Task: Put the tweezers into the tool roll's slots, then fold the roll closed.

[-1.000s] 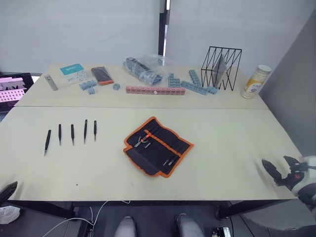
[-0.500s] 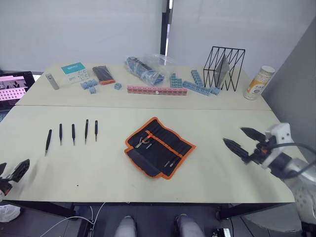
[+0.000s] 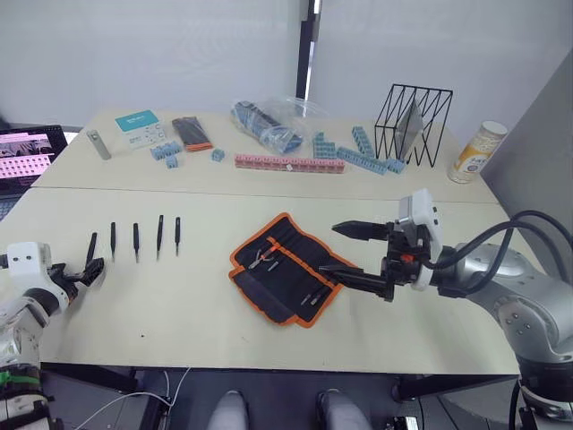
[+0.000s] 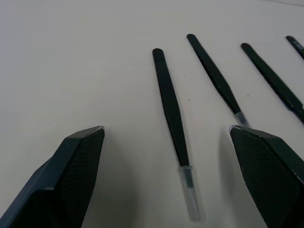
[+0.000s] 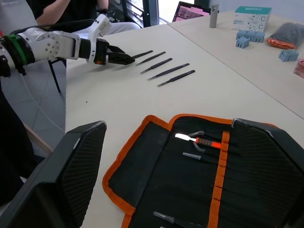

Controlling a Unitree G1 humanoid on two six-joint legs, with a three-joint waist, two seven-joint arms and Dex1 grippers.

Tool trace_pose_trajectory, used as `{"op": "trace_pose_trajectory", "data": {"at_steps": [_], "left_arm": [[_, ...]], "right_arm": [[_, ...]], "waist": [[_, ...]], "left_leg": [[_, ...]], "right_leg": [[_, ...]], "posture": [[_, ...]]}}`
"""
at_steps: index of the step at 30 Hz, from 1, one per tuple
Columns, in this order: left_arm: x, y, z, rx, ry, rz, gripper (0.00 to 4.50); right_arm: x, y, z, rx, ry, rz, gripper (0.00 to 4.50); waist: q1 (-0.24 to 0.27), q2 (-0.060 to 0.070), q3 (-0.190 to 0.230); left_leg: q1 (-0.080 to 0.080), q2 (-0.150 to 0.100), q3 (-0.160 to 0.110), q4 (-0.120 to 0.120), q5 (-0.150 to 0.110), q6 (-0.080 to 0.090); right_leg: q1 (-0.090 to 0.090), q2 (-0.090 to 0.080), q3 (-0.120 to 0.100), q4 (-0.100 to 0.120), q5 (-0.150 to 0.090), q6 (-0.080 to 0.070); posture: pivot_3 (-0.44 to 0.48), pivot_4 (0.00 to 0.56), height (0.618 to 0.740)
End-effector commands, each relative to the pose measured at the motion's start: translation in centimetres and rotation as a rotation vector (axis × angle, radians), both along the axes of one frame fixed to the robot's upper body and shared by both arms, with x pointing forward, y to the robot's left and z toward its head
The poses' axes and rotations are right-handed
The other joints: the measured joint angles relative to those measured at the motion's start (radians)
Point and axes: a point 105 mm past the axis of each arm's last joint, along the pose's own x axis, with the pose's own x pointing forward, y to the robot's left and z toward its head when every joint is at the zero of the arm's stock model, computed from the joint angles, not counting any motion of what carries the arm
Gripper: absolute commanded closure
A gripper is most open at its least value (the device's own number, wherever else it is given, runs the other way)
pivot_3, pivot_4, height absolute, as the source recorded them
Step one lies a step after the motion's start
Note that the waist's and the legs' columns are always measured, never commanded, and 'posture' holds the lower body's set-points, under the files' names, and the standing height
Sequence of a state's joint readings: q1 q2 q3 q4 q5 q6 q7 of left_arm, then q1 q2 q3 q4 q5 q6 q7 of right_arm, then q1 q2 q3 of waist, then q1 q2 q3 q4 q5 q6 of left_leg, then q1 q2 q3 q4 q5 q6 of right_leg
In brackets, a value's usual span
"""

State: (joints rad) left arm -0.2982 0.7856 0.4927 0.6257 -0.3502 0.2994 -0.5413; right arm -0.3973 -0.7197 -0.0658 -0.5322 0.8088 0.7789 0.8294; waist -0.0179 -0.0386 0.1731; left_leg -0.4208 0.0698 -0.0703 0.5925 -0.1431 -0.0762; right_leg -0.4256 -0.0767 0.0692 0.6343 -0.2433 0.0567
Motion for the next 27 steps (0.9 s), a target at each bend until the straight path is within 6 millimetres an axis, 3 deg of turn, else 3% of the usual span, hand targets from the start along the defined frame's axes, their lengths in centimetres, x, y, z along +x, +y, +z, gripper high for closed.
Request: {"op": "trace_pose_trajectory", "data": {"at_steps": [1, 9, 14, 20, 23, 27], "left_arm": [[-0.2, 0.4, -2.1, 0.03, 0.095, 0.009, 0.28], [-0.4, -0.6, -3.9, 0.013, 0.152, -0.051, 2.8], [-0.1, -0.8, -3.9, 0.011, 0.141, -0.052, 4.44], [0.0, -0.2, -3.3, 0.023, 0.131, -0.033, 4.48], [0.2, 0.0, -1.9, 0.069, 0.082, -0.042, 4.48], [0.3, -0.3, 2.2, 0.121, -0.033, -0.092, 4.48]], "right_arm": [[-0.5, 0.2, 1.0, -0.001, -0.042, 0.026, 0.0], [-0.2, -0.2, 0.8, -0.004, -0.04, 0.0, 0.0], [-0.2, -0.4, 0.1, -0.025, -0.02, -0.009, 0.0], [-0.2, -0.5, -0.4, -0.04, -0.009, -0.013, 0.0], [-0.1, -0.6, -0.6, -0.042, -0.005, -0.026, 0.0], [0.4, -0.9, -1.7, -0.067, 0.011, -0.072, 0.0]], "waist": [[0.001, 0.001, -0.001], [0.002, 0.004, -0.002], [0.006, 0.007, -0.004], [0.006, 0.009, -0.005], [0.006, 0.01, -0.005], [0.005, 0.007, -0.004]], "left_leg": [[0.0, 0.0, 0.0, 0.0, 0.0, 0.0], [0.005, 0.0, 0.001, 0.001, 0.0, 0.0], [0.006, 0.0, 0.001, 0.001, 0.0, 0.0], [0.006, 0.0, 0.001, 0.001, 0.0, 0.0], [0.006, 0.0, 0.001, 0.001, 0.0, 0.0], [0.005, 0.0, 0.001, 0.001, 0.0, -0.001]], "right_leg": [[0.0, 0.0, 0.0, 0.0, 0.0, 0.0], [0.002, -0.001, 0.0, 0.007, -0.001, -0.001], [0.002, -0.001, 0.0, 0.007, -0.001, -0.001], [0.002, -0.001, 0.0, 0.007, -0.001, -0.001], [0.002, -0.001, 0.0, 0.008, -0.001, -0.001], [0.001, -0.001, 0.0, 0.007, -0.001, -0.001]], "posture": [[0.0, 0.15, 0.706], [0.0, 0.15, 0.706], [0.0, 0.15, 0.706], [0.0, 0.15, 0.706], [0.0, 0.15, 0.706], [0.0, 0.15, 0.706]]}}
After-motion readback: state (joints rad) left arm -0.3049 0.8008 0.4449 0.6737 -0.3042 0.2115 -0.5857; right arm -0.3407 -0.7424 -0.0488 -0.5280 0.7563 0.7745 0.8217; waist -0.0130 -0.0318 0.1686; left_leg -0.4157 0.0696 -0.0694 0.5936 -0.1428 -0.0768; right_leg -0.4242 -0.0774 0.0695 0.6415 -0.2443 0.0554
